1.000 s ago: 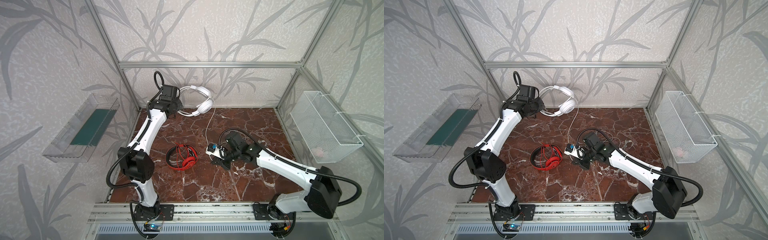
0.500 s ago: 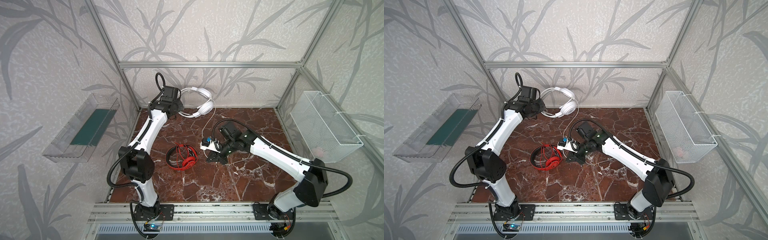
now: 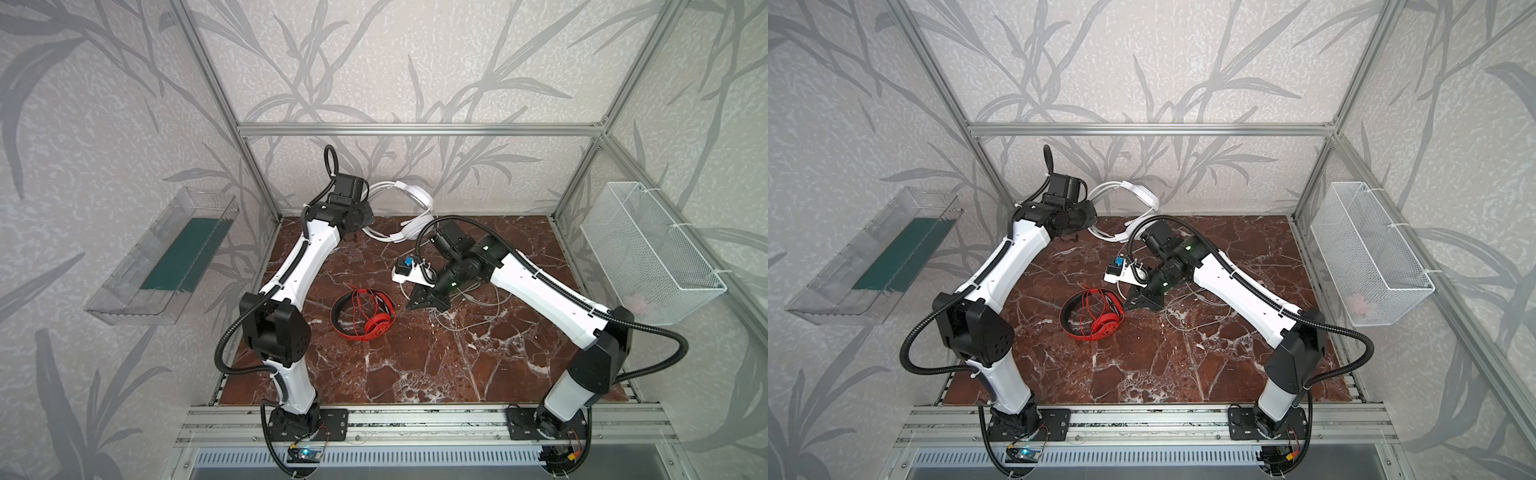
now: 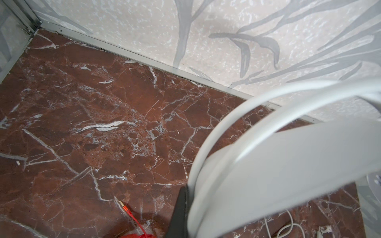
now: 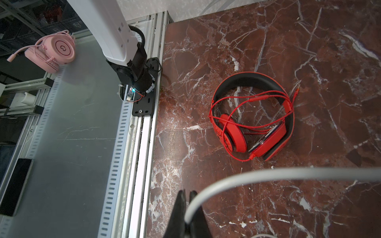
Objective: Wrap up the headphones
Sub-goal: 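Grasp the grey cable and carry it toward the white headphones, then loop the grey cable around the held white headphones with the right gripper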
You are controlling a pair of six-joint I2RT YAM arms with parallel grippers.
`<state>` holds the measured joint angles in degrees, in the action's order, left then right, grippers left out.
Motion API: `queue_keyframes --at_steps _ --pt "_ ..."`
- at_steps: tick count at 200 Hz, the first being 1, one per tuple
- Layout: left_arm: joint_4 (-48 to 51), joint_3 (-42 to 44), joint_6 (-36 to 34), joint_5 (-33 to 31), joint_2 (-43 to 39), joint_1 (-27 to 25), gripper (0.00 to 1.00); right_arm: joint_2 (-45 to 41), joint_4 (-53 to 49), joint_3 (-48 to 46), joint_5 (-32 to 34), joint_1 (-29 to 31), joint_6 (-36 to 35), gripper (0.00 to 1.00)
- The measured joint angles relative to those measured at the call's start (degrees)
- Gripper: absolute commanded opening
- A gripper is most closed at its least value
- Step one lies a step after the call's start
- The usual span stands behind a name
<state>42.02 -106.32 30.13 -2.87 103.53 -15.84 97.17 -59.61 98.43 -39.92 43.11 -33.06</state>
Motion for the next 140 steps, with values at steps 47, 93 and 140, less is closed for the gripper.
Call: queue_keyframes --at_steps 47,93,140 --pt "1.25 0.0 -3.69 0.87 0.09 -0.39 0.0 0.0 -1.11 0.17 0.39 -3.17 -0.68 0.0" --pt "1.79 0.0 -7.15 1.51 1.01 -1.51 0.0 0.83 -2.47 3.45 0.48 -5.68 -1.16 0.0" --pt "2.62 0.66 -10.14 1.51 1.16 -1.9 0.0 4.68 -6.49 10.67 0.9 -5.97 -3.37 0.0"
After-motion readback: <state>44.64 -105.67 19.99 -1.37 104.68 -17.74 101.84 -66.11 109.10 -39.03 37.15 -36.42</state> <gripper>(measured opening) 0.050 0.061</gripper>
